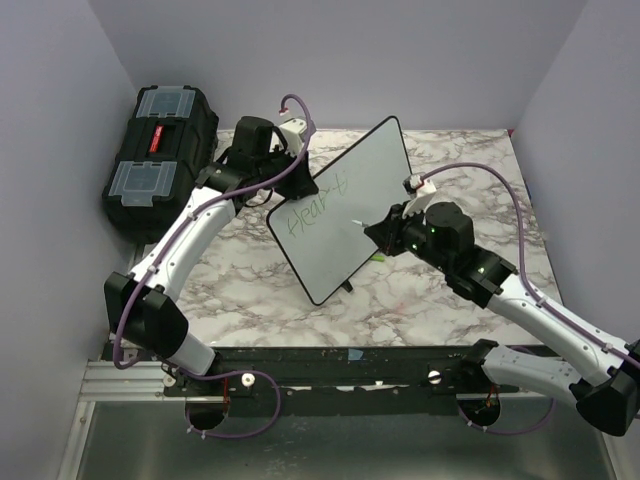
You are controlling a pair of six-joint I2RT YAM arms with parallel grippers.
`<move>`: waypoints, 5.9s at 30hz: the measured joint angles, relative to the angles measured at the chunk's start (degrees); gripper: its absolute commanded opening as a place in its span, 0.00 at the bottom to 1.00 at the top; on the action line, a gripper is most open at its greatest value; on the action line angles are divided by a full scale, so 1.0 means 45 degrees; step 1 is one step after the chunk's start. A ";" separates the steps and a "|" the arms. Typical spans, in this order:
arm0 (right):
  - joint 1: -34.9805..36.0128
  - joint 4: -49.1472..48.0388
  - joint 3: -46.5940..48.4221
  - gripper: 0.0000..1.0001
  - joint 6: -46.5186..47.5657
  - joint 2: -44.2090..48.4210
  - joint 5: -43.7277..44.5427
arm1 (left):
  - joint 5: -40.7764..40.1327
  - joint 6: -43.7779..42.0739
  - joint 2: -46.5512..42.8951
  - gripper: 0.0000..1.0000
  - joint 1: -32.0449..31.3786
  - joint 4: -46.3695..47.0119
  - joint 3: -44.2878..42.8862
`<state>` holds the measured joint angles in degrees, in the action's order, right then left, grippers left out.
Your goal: Write a sentence on the whiteboard
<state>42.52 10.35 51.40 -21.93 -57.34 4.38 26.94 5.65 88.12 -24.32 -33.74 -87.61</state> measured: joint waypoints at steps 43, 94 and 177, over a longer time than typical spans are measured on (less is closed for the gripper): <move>0.3886 -0.3094 0.0529 0.01 0.1365 -0.3745 0.1073 | -0.0063 0.0583 -0.0083 0.00 0.0223 0.1817 0.1015; 0.4235 -0.3230 -0.0189 0.01 0.0763 -0.4201 0.2370 | -0.0029 0.0568 -0.0102 0.00 0.0379 0.1962 0.1166; 0.4299 -0.3745 -0.0767 0.01 -0.0534 -0.3711 0.4809 | 0.0029 0.0622 -0.0068 0.00 0.0398 0.1996 0.1166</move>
<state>61.87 -6.50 47.94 -24.34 -74.04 26.02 27.07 8.45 87.81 -22.52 -24.75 -82.37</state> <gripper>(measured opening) 0.131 0.138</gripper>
